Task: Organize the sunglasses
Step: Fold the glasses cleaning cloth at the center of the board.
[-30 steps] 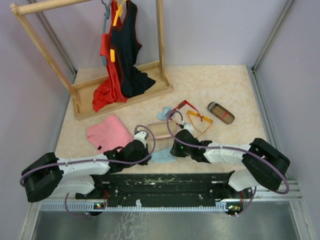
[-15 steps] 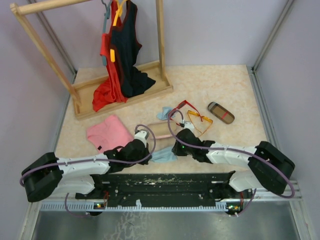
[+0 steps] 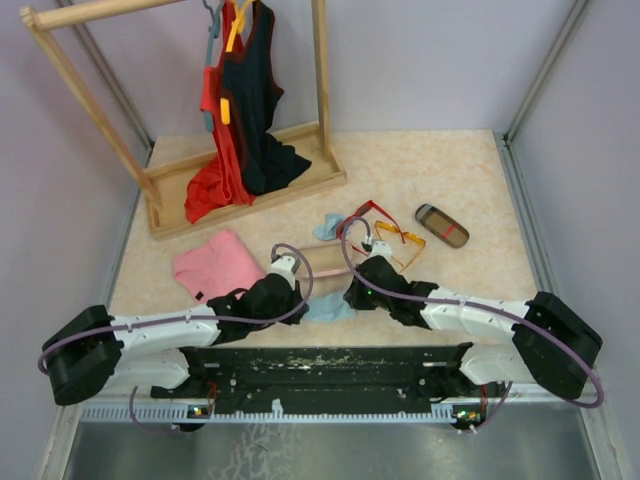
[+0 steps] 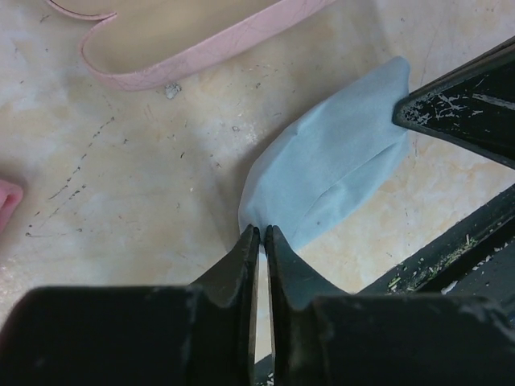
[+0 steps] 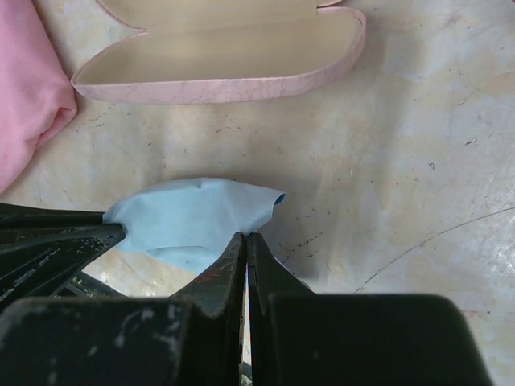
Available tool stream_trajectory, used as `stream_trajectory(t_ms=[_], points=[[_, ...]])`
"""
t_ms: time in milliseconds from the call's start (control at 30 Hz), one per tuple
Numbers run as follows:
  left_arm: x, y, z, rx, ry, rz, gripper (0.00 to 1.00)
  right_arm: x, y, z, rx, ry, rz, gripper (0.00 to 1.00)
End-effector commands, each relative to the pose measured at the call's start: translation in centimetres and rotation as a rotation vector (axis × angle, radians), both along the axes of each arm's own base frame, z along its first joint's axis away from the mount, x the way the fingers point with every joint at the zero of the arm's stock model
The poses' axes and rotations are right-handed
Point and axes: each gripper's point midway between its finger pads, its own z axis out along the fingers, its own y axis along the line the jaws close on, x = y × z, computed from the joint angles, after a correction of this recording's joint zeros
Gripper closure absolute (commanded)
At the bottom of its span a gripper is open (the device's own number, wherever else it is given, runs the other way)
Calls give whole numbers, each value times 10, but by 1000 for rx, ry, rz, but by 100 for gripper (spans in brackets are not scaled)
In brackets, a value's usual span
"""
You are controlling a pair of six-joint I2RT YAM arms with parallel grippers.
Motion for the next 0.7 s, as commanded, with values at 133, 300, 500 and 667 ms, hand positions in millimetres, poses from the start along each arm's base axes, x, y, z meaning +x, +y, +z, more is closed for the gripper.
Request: stream_trajectory(t_ms=[133,300,500,667], points=[[4,-10,6,-31,-3,-15,77,1,1,12,37,-36,-10,100],[4,-11,6,-32,-1,-18,74,1,0,12,40,-35,-11,100],[3,-13,5,-33,1,-27,83,0,0,10,43,-33,-14,100],[3,-14,5,-33,4,-28,99,-1,-1,10,46,-32,-16,100]])
